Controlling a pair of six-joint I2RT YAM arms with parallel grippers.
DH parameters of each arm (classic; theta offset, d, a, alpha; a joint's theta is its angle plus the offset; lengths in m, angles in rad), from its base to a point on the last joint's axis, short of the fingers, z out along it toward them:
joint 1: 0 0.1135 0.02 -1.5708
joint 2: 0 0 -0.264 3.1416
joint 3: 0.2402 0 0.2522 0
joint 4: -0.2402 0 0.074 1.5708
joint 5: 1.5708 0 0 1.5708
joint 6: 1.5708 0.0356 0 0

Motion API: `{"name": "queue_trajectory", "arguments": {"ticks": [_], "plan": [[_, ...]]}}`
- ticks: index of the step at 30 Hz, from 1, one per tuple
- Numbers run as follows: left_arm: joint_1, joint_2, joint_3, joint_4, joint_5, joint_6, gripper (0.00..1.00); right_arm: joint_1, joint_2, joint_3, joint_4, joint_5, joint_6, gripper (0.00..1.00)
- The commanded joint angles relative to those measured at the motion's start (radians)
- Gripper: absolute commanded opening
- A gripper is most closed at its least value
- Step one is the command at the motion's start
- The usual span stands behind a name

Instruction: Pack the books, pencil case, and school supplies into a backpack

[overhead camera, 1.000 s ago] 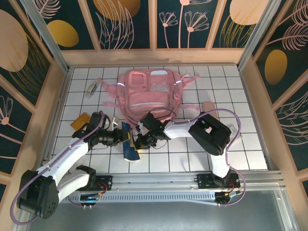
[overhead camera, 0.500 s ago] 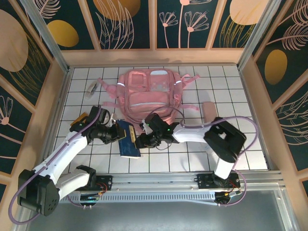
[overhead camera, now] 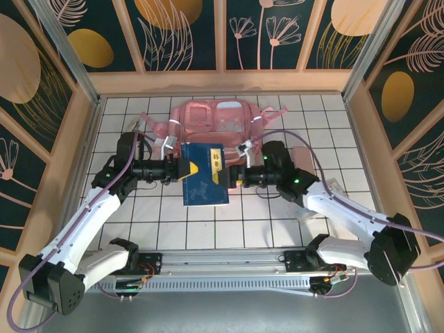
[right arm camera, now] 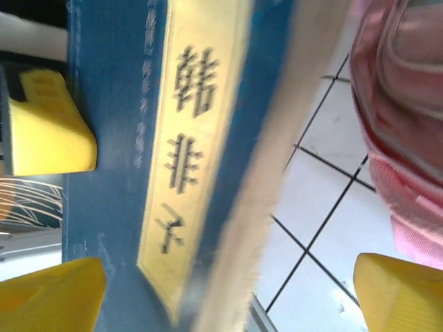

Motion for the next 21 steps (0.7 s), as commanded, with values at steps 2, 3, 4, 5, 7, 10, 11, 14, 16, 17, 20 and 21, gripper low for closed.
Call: {"name": "queue_trajectory", "arguments": {"ticks": [2, 3, 4, 5, 7, 10, 11, 14, 16, 17, 20, 21], "plan": [[-0.005, 0.004, 0.021, 0.16, 0.122, -0.064, 0.0, -0.083, -0.047, -0.039, 0.138, -0.224, 0.029, 0.93], [-0.008, 0.005, 0.019, 0.174, 0.123, -0.072, 0.0, -0.091, -0.042, -0.042, 0.188, -0.275, 0.063, 0.93], [-0.01, 0.004, 0.015, 0.199, 0.132, -0.087, 0.0, -0.09, -0.029, -0.041, 0.231, -0.315, 0.091, 0.93], [-0.014, -0.001, 0.007, 0.238, 0.142, -0.114, 0.0, -0.085, -0.019, -0.04, 0.262, -0.339, 0.112, 0.92], [-0.018, -0.011, -0.021, 0.326, 0.16, -0.18, 0.0, -0.07, -0.012, -0.044, 0.324, -0.349, 0.153, 0.91], [-0.023, -0.018, -0.031, 0.353, 0.17, -0.199, 0.0, -0.065, -0.011, -0.077, 0.485, -0.376, 0.259, 0.85], [-0.023, -0.019, -0.03, 0.348, 0.165, -0.195, 0.0, -0.065, -0.012, -0.089, 0.546, -0.383, 0.3, 0.82], [-0.023, -0.015, -0.028, 0.316, 0.143, -0.161, 0.0, -0.065, -0.01, -0.133, 0.754, -0.389, 0.444, 0.63], [-0.023, -0.009, -0.029, 0.319, 0.119, -0.153, 0.0, -0.063, -0.002, -0.153, 0.855, -0.376, 0.525, 0.51], [-0.024, -0.007, -0.033, 0.342, 0.113, -0.161, 0.0, -0.057, 0.001, -0.157, 0.876, -0.362, 0.551, 0.51], [-0.023, -0.01, -0.066, 0.483, 0.111, -0.251, 0.0, -0.008, 0.018, -0.112, 0.814, -0.335, 0.541, 0.52], [-0.023, -0.011, -0.074, 0.513, 0.112, -0.27, 0.0, 0.018, 0.024, -0.088, 0.772, -0.323, 0.516, 0.54]]}}
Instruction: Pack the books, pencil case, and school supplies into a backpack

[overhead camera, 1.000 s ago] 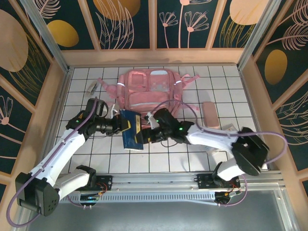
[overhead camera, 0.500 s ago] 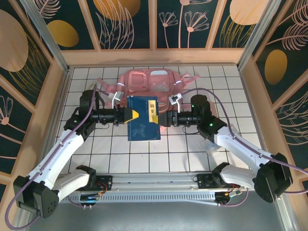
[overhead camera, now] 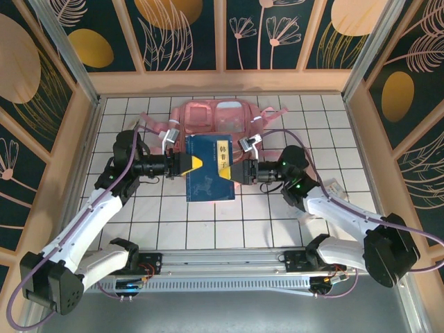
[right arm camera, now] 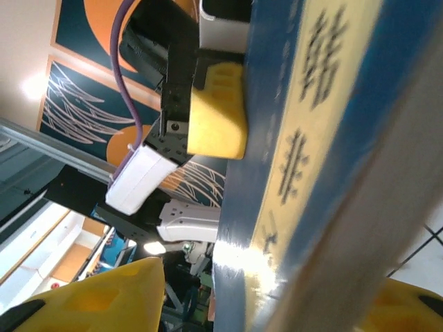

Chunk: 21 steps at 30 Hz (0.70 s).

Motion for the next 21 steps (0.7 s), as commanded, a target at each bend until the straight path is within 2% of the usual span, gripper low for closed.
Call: {"name": "queue_trajectory", "arguments": {"ticks": [1, 2, 3, 5, 6, 9, 11, 12, 13, 14, 15, 16, 17, 18, 21], "plan": [[-0.003, -0.01, -0.026, 0.171, -0.001, -0.077, 0.0, 0.078, 0.017, 0.073, 0.025, 0.023, 0.018, 0.55], [-0.003, -0.007, -0.027, 0.172, 0.0, -0.075, 0.0, 0.094, 0.025, 0.085, 0.01, 0.034, 0.012, 0.54], [-0.003, -0.006, -0.029, 0.175, 0.003, -0.074, 0.0, 0.1, 0.035, 0.092, 0.01, 0.043, 0.024, 0.46], [-0.003, -0.005, -0.032, 0.178, 0.011, -0.074, 0.0, 0.093, 0.048, 0.074, 0.096, 0.047, 0.088, 0.14], [-0.003, -0.004, -0.027, 0.178, 0.014, -0.069, 0.04, 0.078, 0.048, 0.055, 0.139, 0.056, 0.128, 0.01], [-0.003, -0.006, -0.009, 0.173, 0.001, -0.052, 0.27, 0.011, 0.018, 0.002, 0.187, 0.07, 0.19, 0.0], [-0.003, -0.012, 0.002, 0.166, -0.025, -0.034, 0.4, -0.023, -0.021, 0.011, 0.072, 0.054, 0.123, 0.0], [-0.003, -0.015, 0.013, 0.14, -0.042, 0.002, 0.46, -0.038, -0.047, 0.033, -0.078, 0.058, 0.043, 0.0], [-0.002, -0.017, 0.03, 0.097, -0.06, 0.074, 0.48, -0.049, -0.068, 0.057, -0.215, 0.066, -0.03, 0.0], [-0.003, -0.025, 0.055, 0.038, -0.096, 0.217, 0.51, -0.065, -0.088, 0.094, -0.358, 0.074, -0.124, 0.0], [-0.004, -0.04, 0.084, -0.053, -0.169, 0.38, 0.63, -0.088, -0.104, 0.123, -0.492, 0.082, -0.196, 0.0], [-0.012, -0.057, 0.092, -0.091, -0.246, 0.483, 0.73, -0.115, -0.115, 0.141, -0.575, 0.09, -0.238, 0.0], [-0.024, -0.079, 0.072, -0.068, -0.309, 0.571, 0.81, -0.154, -0.126, 0.155, -0.664, 0.096, -0.269, 0.0], [-0.035, -0.093, 0.035, -0.016, -0.367, 0.63, 0.84, -0.208, -0.135, 0.165, -0.751, 0.106, -0.288, 0.0], [-0.082, -0.05, -0.014, 0.062, -0.433, 0.825, 0.77, -0.364, -0.147, 0.202, -0.986, 0.179, -0.362, 0.0]]}}
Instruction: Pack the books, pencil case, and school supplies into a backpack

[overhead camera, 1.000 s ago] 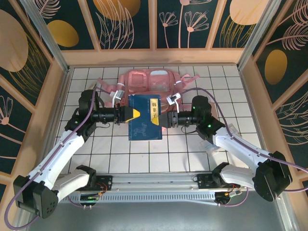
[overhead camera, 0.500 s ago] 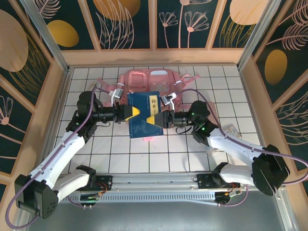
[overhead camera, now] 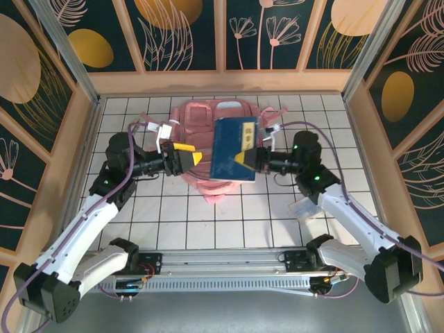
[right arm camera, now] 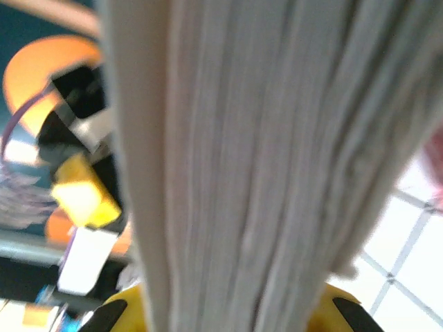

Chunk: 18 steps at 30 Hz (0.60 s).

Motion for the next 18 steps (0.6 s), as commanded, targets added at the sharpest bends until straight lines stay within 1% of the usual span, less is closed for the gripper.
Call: {"name": "queue_trajectory", "arguments": {"ticks": [1, 3, 4, 6, 7, 10, 13, 15, 17, 18], "plan": [[-0.062, 0.053, -0.027, 0.029, -0.158, 0.414, 0.75, -0.151, -0.026, 0.063, -0.399, 0.108, -0.18, 0.0], [-0.125, 0.128, 0.004, -0.058, -0.209, 0.634, 0.75, -0.24, -0.046, 0.086, -0.505, 0.184, -0.237, 0.0], [-0.148, 0.176, 0.03, -0.104, -0.259, 0.718, 0.74, -0.28, -0.06, 0.091, -0.537, 0.215, -0.261, 0.0], [-0.178, 0.27, 0.094, -0.187, -0.363, 0.844, 0.67, -0.349, -0.081, 0.095, -0.58, 0.26, -0.295, 0.0], [-0.194, 0.315, 0.125, -0.228, -0.393, 0.932, 0.65, -0.381, -0.09, 0.094, -0.595, 0.277, -0.31, 0.0], [-0.231, 0.42, 0.18, -0.299, -0.42, 1.154, 0.65, -0.448, -0.111, 0.08, -0.615, 0.303, -0.33, 0.0], [-0.273, 0.512, 0.235, -0.336, -0.46, 1.242, 0.66, -0.478, -0.126, 0.06, -0.611, 0.311, -0.329, 0.0], [-0.323, 0.571, 0.266, -0.354, -0.517, 1.28, 0.66, -0.488, -0.141, 0.054, -0.616, 0.329, -0.33, 0.0], [-0.379, 0.62, 0.274, -0.342, -0.569, 1.297, 0.65, -0.493, -0.157, 0.053, -0.626, 0.369, -0.334, 0.0], [-0.401, 0.645, 0.278, -0.324, -0.602, 1.287, 0.63, -0.496, -0.168, 0.051, -0.629, 0.393, -0.337, 0.0]]}}
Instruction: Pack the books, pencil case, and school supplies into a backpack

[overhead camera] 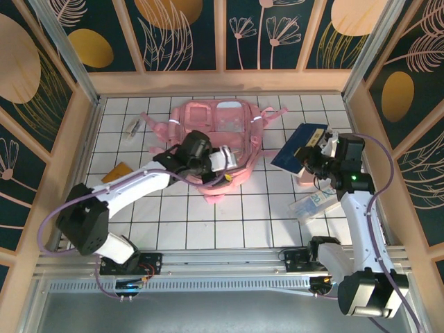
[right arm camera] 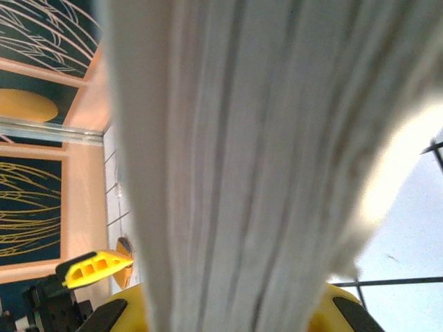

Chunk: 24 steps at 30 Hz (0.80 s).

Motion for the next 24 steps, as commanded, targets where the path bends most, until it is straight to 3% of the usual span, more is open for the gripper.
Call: {"name": "queue_trajectory", "arguments": {"ticks": [1, 3, 6, 15, 20, 24], "plan": [[-0.067, 0.073, 0.034, -0.011, -0.118, 0.106, 0.61, -0.014, -0.055, 0.004, -0.017, 0.081, -0.034, 0.0], [-0.076, 0.12, 0.046, 0.02, -0.136, 0.069, 0.49, -0.017, -0.07, -0.006, -0.005, 0.079, -0.034, 0.0], [-0.086, 0.153, 0.049, 0.078, -0.183, 0.01, 0.43, -0.017, -0.066, -0.025, 0.038, -0.037, -0.043, 0.0], [-0.087, 0.272, 0.098, 0.093, -0.324, -0.057, 0.38, -0.019, -0.061, -0.04, 0.033, -0.115, -0.068, 0.0], [-0.086, 0.3, 0.105, 0.075, -0.347, -0.051, 0.35, -0.02, -0.054, -0.055, 0.029, -0.137, -0.076, 0.0], [-0.087, 0.327, 0.131, 0.044, -0.369, -0.059, 0.11, -0.021, -0.056, -0.057, 0.025, -0.149, -0.087, 0.0]]}}
